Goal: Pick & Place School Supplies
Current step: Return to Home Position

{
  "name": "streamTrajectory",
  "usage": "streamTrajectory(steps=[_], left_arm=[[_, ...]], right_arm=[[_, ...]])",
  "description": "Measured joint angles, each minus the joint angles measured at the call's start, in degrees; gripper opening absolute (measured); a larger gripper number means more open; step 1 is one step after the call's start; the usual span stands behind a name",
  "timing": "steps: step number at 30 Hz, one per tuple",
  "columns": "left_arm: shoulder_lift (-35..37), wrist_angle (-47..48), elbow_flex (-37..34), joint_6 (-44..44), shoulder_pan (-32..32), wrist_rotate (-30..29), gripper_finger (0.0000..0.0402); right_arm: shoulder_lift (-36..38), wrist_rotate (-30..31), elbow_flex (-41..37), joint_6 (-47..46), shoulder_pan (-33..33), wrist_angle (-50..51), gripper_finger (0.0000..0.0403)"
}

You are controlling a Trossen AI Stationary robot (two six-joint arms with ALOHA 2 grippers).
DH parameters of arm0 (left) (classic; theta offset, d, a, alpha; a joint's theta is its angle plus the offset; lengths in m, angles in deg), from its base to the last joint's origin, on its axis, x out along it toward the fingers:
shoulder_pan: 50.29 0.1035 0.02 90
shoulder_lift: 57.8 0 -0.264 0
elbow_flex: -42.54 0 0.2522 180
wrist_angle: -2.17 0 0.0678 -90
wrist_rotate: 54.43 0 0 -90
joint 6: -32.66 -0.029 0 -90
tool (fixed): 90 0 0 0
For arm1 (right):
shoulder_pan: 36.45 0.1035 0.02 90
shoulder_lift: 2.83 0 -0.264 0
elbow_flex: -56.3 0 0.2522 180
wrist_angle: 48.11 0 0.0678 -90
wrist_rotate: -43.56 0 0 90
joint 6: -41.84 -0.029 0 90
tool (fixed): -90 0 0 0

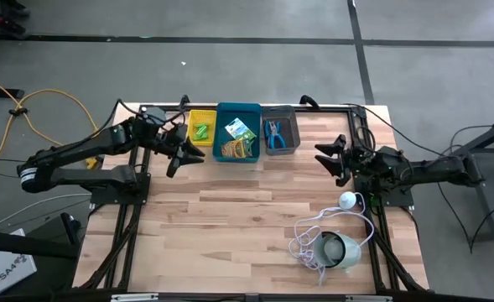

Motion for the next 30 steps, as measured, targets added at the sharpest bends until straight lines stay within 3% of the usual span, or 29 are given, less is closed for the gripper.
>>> streamTrajectory(steps=[24,30], left_arm=[[0.0,-1.89,-2.29,1.34,-2.43,-0.21,0.0101],[0.0,-1.89,-2.29,1.34,-2.43,-0.2,0.0101]], right_arm=[[10.29,-0.58,-9.36,-2.51,0.01,-0.41,0.0207],[12.22,-1.66,-9.65,-3.48,0.0,4.47,0.0207]])
